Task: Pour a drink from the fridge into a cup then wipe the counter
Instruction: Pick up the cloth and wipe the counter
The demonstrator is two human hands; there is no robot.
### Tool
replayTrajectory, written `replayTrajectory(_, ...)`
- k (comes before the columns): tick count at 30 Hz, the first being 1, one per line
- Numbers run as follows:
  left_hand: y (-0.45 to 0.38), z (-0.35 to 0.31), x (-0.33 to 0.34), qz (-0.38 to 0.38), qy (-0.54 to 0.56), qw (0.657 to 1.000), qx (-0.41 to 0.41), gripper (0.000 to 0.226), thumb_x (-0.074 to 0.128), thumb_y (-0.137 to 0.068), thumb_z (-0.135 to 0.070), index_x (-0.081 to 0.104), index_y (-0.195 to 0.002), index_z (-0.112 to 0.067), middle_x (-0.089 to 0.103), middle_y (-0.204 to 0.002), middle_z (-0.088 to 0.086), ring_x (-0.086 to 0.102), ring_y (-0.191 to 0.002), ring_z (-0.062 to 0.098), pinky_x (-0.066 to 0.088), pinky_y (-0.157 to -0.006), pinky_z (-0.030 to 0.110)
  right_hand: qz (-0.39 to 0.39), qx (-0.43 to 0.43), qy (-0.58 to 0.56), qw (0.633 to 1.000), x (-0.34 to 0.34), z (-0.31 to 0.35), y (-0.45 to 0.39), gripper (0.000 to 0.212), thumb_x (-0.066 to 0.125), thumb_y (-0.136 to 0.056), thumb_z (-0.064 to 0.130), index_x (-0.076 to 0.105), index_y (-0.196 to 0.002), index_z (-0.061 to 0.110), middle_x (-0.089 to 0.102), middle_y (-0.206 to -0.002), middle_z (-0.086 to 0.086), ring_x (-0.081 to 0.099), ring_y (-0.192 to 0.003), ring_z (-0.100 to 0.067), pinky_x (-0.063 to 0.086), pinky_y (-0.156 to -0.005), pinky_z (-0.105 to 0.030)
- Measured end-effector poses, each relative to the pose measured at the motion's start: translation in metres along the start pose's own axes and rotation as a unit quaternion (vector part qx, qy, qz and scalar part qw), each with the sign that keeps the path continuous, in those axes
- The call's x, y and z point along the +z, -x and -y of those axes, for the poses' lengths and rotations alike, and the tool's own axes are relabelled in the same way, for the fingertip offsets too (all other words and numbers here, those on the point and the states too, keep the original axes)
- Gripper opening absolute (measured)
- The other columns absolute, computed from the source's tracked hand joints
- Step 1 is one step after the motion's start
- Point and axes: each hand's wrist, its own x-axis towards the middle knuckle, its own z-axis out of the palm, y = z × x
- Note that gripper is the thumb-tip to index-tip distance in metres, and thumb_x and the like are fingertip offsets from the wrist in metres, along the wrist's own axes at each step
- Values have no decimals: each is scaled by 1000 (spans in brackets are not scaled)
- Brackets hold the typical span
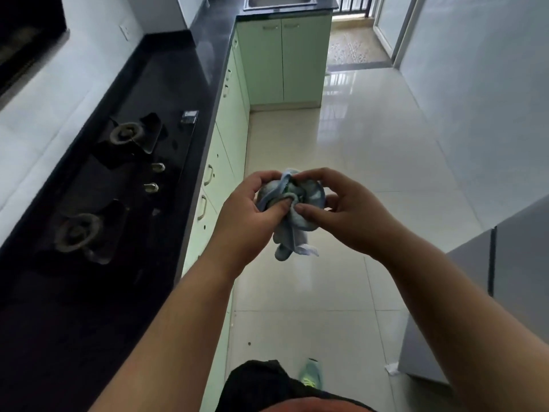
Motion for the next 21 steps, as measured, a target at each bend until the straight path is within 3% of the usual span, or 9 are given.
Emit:
replayTrajectory(6, -72, -2, 28, 33, -14, 999, 22, 35, 75, -96, -17, 65, -108, -47, 70, -113, -16, 72, -104, 8, 65, -89, 36, -31, 19, 11, 999, -39, -21, -46, 40, 78, -92, 19, 65, -121, 42, 72, -113, 18, 77, -94, -8, 65, -86, -32)
replayTrajectory(12, -172, 6, 47, 70, -9, 997, 33, 36, 76, -95, -16, 64, -109, -47, 71, -116, -11, 72, -106, 13, 64, -87, 34, -51, 43, 33, 997, -74, -45, -120, 41, 78, -92, 19, 64, -124, 40, 70, -112, 22, 76, -92, -6, 64, -84, -28)
replayTrajectory(21, -351, -4, 56, 105, -1, 994, 36, 32, 75, -96, -18, 65, -116, -41, 71, -114, -13, 72, -103, 9, 63, -83, 27, -93, 70, 72, 991, -129, -63, -275, 41, 77, -92, 21, 63, -124, 41, 70, -116, 19, 76, -94, -8, 64, -86, -36)
